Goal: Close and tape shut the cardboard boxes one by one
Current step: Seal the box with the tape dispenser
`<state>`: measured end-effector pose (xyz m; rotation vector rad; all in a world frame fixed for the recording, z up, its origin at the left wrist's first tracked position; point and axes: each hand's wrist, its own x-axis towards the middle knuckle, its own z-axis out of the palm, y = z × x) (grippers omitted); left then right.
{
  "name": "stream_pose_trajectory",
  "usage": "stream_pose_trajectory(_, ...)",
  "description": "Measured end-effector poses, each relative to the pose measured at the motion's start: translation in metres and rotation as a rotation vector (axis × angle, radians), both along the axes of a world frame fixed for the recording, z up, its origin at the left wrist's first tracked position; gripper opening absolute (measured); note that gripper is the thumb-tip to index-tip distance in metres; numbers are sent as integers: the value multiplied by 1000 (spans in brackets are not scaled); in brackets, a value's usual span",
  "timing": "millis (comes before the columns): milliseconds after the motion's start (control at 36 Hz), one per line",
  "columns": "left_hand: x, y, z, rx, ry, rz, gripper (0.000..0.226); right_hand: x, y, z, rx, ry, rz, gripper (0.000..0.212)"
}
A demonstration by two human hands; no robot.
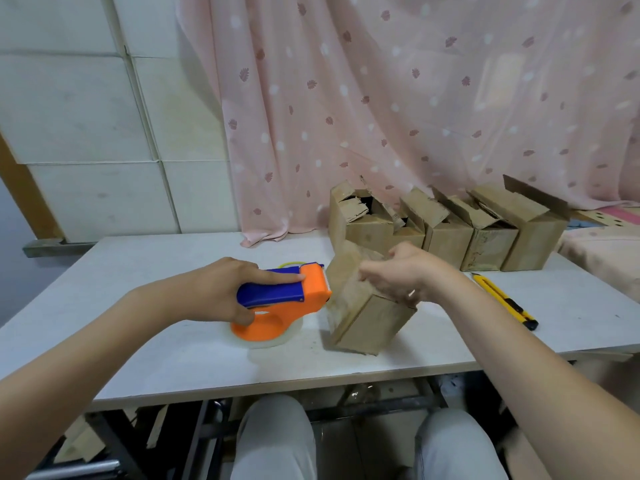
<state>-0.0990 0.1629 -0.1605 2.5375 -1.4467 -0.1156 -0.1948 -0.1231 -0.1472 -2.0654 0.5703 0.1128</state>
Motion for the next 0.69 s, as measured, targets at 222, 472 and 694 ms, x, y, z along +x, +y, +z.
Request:
stream_pose_trajectory(222, -6, -7, -6, 37, 6, -20, 91, -31, -31, -17, 257, -26, -89, 53)
stream_pose_trajectory(472, -11, -30, -3, 74, 8, -51, 91, -43, -34, -51, 448, -160, -183, 32)
stream_pose_trajectory(694, -14, -38, -3, 48, 39, -61, 94, -45, -26, -59, -6, -197, -183, 46)
